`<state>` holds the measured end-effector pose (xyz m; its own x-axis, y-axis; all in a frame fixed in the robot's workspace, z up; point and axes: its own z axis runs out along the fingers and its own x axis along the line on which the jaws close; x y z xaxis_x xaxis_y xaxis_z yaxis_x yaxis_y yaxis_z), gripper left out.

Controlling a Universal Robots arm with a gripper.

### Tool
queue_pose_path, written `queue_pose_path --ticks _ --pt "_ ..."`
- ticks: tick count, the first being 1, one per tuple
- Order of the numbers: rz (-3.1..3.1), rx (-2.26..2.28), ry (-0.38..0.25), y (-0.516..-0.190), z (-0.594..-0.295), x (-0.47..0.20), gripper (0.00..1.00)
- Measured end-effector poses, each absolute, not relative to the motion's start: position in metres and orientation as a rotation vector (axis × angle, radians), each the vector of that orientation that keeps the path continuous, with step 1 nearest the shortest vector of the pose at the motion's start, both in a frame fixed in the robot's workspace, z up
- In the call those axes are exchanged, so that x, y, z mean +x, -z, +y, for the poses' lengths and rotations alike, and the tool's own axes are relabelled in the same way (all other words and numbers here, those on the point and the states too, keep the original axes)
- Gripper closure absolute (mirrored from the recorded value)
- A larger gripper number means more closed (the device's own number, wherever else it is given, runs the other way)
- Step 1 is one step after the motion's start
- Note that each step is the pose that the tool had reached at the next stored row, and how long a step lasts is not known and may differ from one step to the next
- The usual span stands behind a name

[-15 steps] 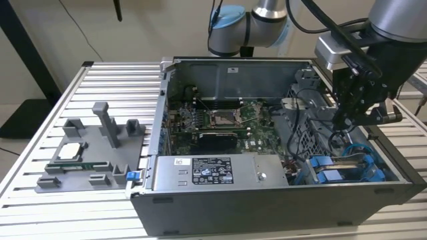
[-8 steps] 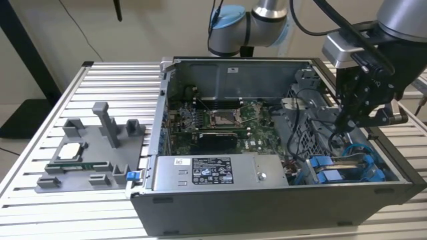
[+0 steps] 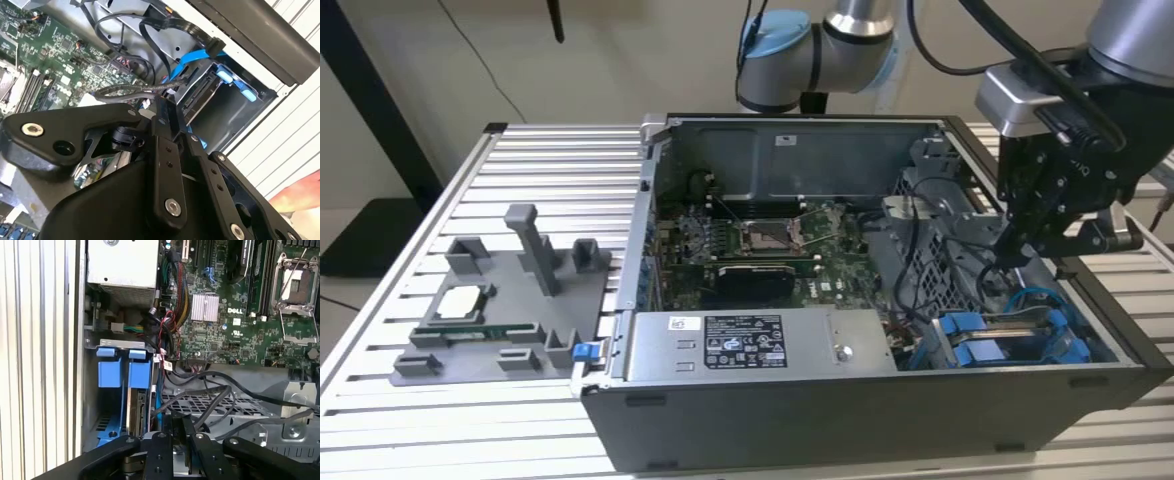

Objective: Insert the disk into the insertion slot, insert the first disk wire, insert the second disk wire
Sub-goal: 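Insert the first disk wire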

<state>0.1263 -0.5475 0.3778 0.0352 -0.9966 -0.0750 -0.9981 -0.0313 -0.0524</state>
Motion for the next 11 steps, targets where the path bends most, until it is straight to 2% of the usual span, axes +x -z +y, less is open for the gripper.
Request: queue_pose_path --ticks 11 --pt "2.157 -2.167 -0.026 -0.3749 -0.5479 0.1338 1.00"
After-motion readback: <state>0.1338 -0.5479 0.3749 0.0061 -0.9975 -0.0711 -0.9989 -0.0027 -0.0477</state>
